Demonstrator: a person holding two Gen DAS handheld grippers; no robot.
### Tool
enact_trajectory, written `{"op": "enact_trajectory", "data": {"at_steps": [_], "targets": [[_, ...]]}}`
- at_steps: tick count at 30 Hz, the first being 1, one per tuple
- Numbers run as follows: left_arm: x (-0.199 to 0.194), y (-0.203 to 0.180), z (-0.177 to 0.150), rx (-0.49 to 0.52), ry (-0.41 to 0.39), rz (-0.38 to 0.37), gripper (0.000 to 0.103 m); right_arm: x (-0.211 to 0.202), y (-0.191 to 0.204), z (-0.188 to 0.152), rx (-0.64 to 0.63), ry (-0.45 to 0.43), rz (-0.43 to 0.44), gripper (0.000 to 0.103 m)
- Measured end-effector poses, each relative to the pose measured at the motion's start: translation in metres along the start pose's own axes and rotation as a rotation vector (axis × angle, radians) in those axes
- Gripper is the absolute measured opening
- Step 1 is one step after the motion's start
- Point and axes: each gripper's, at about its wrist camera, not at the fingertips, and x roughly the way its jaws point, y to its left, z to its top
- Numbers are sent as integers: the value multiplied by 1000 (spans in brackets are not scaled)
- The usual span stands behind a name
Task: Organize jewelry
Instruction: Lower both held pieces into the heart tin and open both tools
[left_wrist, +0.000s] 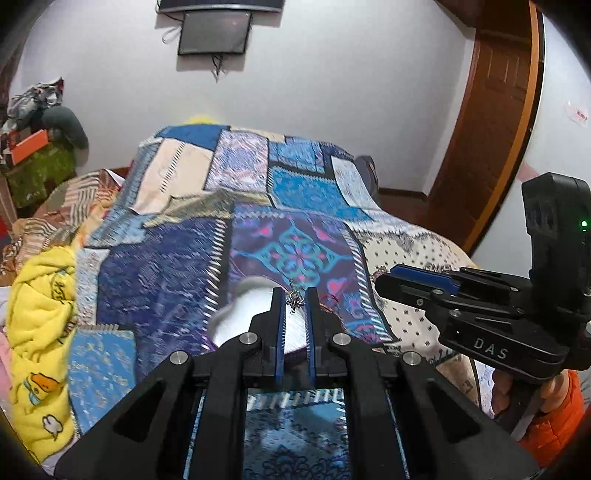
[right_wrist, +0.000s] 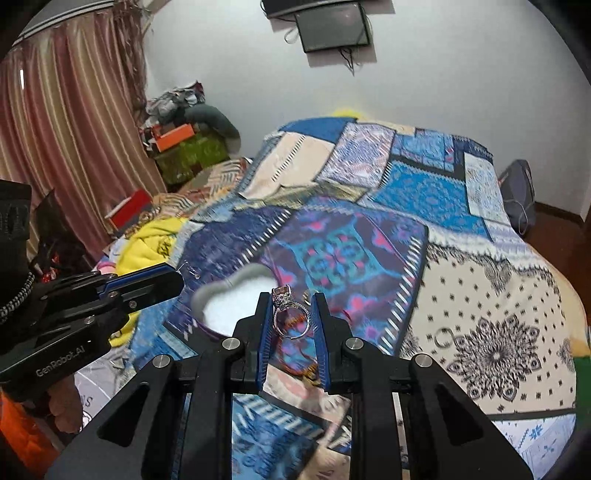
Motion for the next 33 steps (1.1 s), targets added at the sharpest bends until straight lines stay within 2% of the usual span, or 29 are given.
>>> {"op": "enact_trajectory", "data": {"at_steps": [6, 11, 22, 33], "targets": [[-8, 15, 4, -10, -25, 26, 8, 9, 13, 10, -19, -15, 28, 19], [5, 30, -4, -37, 14, 40, 8, 25, 24, 14, -34, -4, 55, 19], [48, 46, -20, -61, 123, 9, 8, 70, 28, 8, -55, 98, 85, 19], [62, 51, -23, -48, 154, 21, 8, 96, 24, 3, -61, 176, 84, 19]]}}
